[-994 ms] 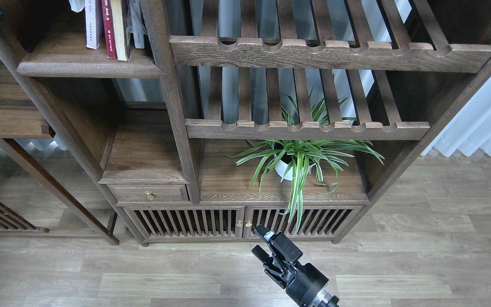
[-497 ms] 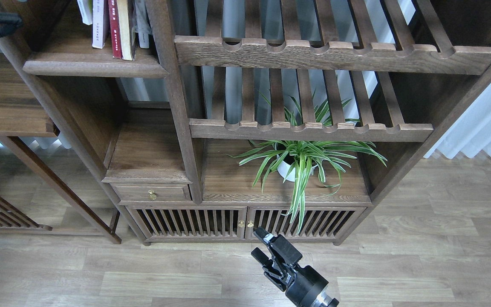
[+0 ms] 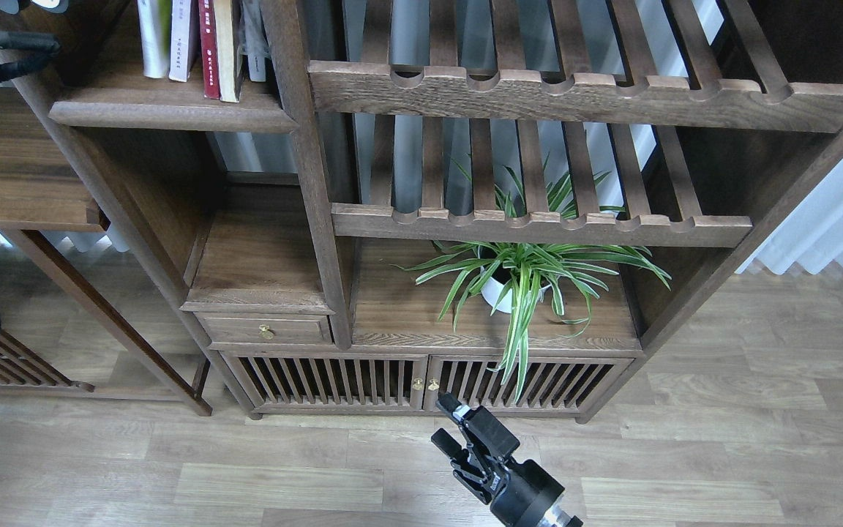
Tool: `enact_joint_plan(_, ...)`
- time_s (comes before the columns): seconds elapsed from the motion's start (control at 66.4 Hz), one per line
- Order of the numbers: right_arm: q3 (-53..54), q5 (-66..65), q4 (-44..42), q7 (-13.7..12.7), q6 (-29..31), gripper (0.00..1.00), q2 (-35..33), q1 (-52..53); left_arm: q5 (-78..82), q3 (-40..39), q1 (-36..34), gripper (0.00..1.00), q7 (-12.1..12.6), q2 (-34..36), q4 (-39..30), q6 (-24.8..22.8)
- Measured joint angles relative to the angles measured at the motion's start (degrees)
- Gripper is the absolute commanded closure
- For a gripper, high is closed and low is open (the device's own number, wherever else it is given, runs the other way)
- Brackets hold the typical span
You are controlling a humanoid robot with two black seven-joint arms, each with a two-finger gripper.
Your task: Organize books on shelf
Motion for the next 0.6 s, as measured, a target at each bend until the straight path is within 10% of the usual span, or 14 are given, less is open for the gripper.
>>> enact_joint_plan(0.211,0.01,0.00,0.00,0.00,0.00,0.01,0.00,0.02,-6.76,-0.63,-0.01,0.00,-0.60,0.00,-1.40,-1.22)
enact_joint_plan(0.602,1.17,0.10,2.52,0.09,0.00,0.01,0.00,-1.09,-20.55,-3.19,9.81,0.00,6.61,12.63,-17.92,-1.31)
